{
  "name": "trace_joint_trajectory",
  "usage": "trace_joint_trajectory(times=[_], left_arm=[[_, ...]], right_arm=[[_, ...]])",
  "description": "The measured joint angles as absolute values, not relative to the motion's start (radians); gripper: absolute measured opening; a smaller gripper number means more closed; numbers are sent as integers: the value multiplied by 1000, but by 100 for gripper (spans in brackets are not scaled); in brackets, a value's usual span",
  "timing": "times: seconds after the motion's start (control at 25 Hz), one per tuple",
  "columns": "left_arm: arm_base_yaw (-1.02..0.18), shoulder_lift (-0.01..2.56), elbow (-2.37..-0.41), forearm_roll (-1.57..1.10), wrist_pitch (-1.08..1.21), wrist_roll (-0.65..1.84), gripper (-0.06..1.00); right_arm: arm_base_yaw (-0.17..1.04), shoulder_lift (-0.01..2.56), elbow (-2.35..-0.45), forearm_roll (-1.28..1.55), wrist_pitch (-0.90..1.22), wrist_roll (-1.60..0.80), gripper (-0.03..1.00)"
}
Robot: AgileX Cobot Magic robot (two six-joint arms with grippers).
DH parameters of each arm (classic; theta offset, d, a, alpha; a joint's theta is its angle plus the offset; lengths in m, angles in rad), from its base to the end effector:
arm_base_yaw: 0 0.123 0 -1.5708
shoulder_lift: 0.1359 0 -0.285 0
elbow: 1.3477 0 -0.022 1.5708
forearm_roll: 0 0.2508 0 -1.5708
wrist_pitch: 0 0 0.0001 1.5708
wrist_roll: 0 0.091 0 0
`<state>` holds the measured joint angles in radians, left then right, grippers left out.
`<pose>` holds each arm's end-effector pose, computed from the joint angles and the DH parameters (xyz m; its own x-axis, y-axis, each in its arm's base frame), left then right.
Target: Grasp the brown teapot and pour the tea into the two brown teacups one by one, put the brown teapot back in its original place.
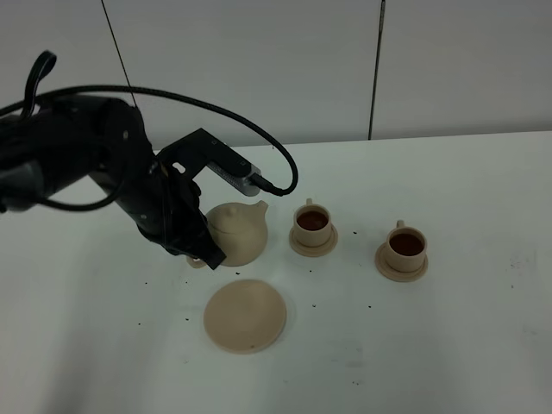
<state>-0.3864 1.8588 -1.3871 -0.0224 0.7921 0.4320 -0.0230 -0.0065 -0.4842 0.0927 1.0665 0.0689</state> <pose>0.3633 -0.1494 0.2250 -0.6275 0.6918 -0.3573 0.6956 0.7043 0.1419 -0.0043 0.0075 0.2727 -0.4702 0.1240 -0.8738 0.0047 0.9904 0.1380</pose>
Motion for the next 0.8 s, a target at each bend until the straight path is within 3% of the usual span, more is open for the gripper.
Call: trace_joint_trajectory(times=[0.32,0.8], left_arm=[[-454,1756,-1124,17,626,198,17],[-474,1752,-997,20,481,139,17]], right_arm=[[-23,-7,-484,93,1066,69,24],[-23,-7,-484,93,1066,69,24]])
